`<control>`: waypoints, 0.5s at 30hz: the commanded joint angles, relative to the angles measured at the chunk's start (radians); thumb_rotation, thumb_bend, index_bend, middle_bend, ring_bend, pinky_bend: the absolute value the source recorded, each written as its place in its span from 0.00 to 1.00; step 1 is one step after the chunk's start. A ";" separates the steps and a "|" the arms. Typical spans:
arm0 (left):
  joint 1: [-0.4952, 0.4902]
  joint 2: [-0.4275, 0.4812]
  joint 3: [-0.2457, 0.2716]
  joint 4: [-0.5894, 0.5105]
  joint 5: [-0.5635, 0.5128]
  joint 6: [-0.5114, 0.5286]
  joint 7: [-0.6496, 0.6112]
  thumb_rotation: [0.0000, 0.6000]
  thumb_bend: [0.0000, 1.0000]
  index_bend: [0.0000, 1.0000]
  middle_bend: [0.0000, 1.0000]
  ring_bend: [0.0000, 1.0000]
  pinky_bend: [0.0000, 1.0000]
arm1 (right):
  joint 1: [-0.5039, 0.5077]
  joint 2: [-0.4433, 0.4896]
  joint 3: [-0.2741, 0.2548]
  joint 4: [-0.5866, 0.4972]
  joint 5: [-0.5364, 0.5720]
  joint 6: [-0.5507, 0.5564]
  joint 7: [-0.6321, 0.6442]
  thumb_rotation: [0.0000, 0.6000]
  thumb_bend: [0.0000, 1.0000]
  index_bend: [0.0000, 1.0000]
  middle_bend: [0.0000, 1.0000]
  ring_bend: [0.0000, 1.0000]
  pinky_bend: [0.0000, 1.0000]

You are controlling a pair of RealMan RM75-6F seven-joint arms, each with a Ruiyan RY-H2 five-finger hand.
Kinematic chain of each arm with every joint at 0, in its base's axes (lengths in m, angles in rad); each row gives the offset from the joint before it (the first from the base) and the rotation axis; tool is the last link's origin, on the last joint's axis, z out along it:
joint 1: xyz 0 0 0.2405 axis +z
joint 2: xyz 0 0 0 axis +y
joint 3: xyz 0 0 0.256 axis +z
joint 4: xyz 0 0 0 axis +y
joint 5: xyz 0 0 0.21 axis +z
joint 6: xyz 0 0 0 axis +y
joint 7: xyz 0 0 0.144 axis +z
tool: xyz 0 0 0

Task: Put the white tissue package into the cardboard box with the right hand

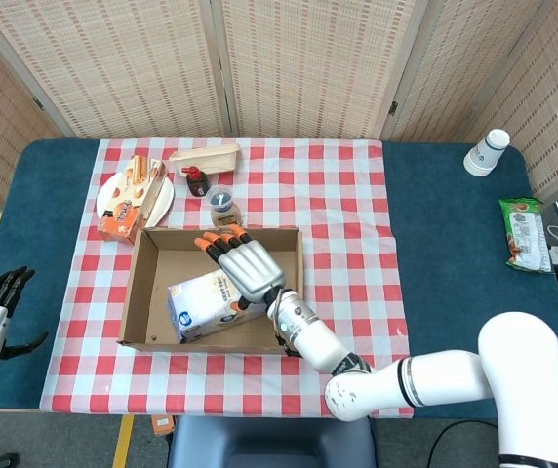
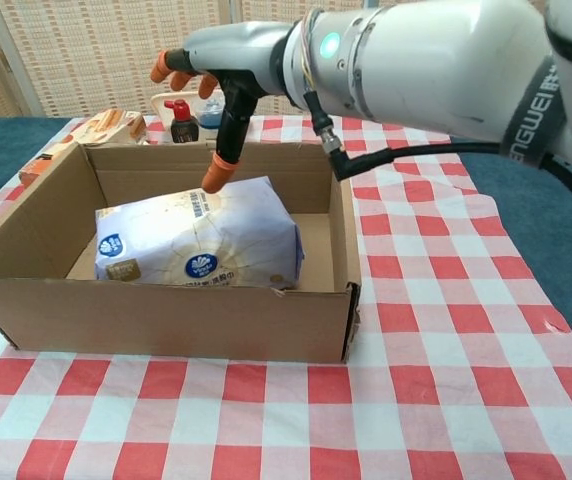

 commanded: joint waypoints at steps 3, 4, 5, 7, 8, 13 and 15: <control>0.000 -0.002 0.000 0.002 -0.001 -0.002 0.004 1.00 0.20 0.00 0.00 0.00 0.07 | -0.035 0.057 -0.008 -0.053 -0.044 0.035 0.007 1.00 0.00 0.00 0.00 0.00 0.00; -0.001 -0.002 0.000 0.002 -0.002 -0.003 0.005 1.00 0.20 0.00 0.00 0.00 0.07 | -0.044 0.074 -0.008 -0.071 -0.052 0.045 0.006 1.00 0.00 0.00 0.00 0.00 0.00; -0.001 -0.003 0.001 0.003 -0.002 -0.004 0.007 1.00 0.20 0.00 0.00 0.00 0.07 | -0.057 0.102 -0.007 -0.099 -0.060 0.059 0.007 1.00 0.00 0.00 0.00 0.00 0.00; -0.002 -0.004 0.001 0.002 -0.003 -0.006 0.011 1.00 0.20 0.00 0.00 0.00 0.07 | -0.080 0.154 -0.009 -0.152 -0.070 0.083 0.005 1.00 0.00 0.00 0.00 0.00 0.00; -0.002 -0.004 0.001 0.002 -0.003 -0.007 0.013 1.00 0.20 0.00 0.00 0.00 0.07 | -0.099 0.195 -0.014 -0.193 -0.078 0.102 0.000 1.00 0.00 0.00 0.00 0.00 0.00; -0.003 -0.008 0.002 0.001 -0.002 -0.007 0.022 1.00 0.20 0.00 0.00 0.00 0.07 | -0.216 0.382 -0.078 -0.355 -0.167 0.208 -0.020 1.00 0.00 0.00 0.00 0.00 0.00; -0.004 -0.010 0.004 0.000 -0.002 -0.011 0.032 1.00 0.20 0.00 0.00 0.00 0.07 | -0.290 0.455 -0.131 -0.392 -0.258 0.266 -0.017 1.00 0.00 0.00 0.00 0.00 0.00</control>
